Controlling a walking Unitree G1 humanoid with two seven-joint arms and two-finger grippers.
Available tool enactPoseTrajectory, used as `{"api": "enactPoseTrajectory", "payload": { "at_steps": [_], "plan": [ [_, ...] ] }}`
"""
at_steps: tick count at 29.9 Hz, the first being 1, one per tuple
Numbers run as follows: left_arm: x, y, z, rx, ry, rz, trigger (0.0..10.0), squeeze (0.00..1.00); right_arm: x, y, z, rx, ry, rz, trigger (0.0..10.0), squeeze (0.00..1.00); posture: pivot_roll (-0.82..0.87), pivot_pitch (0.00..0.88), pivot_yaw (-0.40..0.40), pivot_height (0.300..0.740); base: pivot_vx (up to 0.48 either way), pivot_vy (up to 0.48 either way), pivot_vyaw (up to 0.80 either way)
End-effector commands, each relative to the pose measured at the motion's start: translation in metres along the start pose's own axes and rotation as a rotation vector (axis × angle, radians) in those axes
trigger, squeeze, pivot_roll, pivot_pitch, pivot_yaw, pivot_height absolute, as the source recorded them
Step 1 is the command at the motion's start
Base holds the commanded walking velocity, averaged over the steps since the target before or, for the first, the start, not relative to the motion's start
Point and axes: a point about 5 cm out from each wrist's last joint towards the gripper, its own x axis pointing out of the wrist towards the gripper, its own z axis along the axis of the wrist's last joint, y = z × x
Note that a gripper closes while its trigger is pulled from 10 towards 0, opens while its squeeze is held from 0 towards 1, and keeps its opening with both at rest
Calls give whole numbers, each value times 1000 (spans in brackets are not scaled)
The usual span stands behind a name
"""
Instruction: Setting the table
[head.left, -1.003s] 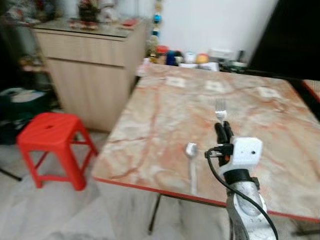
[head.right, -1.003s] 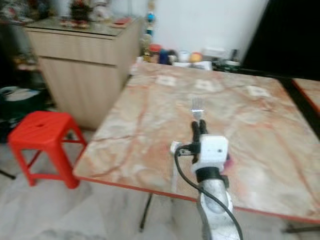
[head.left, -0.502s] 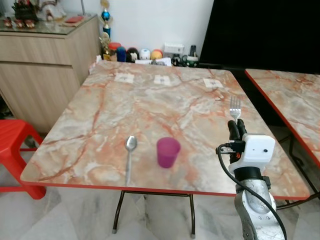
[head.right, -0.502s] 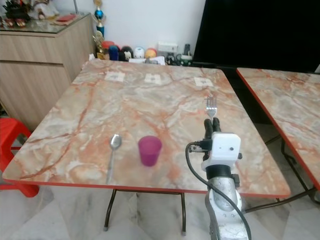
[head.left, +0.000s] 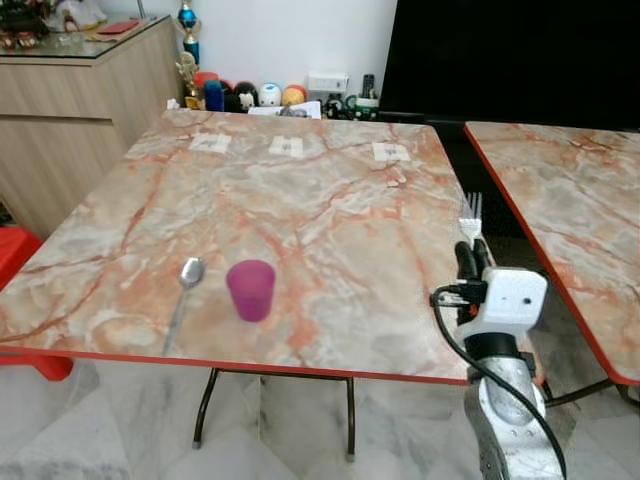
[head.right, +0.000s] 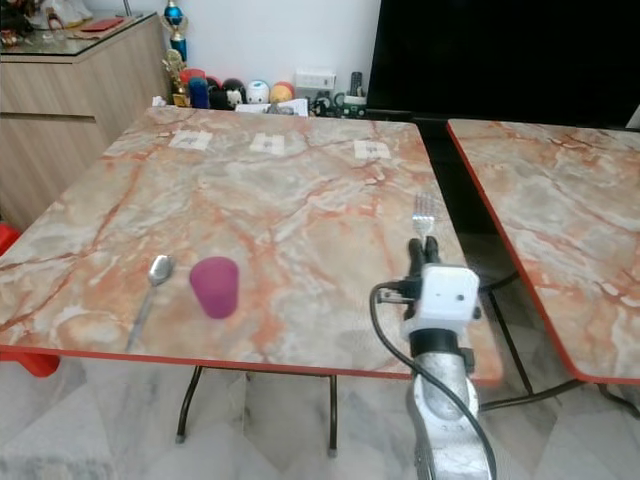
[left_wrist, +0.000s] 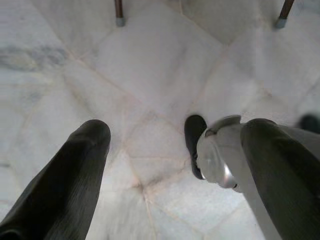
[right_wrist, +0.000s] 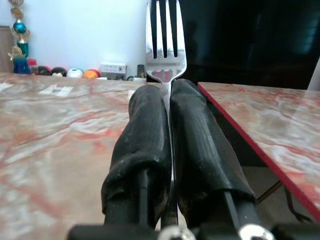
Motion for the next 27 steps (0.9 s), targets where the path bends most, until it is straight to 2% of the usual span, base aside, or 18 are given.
{"api": "enactPoseTrajectory", "payload": {
  "at_steps": [1,9,20,27],
  "plan": [
    [-1,-6,-8,17,39,-20,10000,0,-2,-10,-5,-22,18,-40,10000,0,30,72,23,740,0,-405,0],
    [-4,8,-11,24,58,5,10000,0,-1,-14,-7,-24,18,-62,10000,0,28,79,26,740,0,-404,0],
    [-5,5,-17,20,77,12,10000,0,3,-17,-4,-37,11,-58,10000,0,15,94,8,740,0,-405,0],
    [-7,14,-18,2,77,52,10000,0,4,-19,-4,-42,10,-54,10000,0,17,97,-3,740,0,-405,0]
  ]
}}
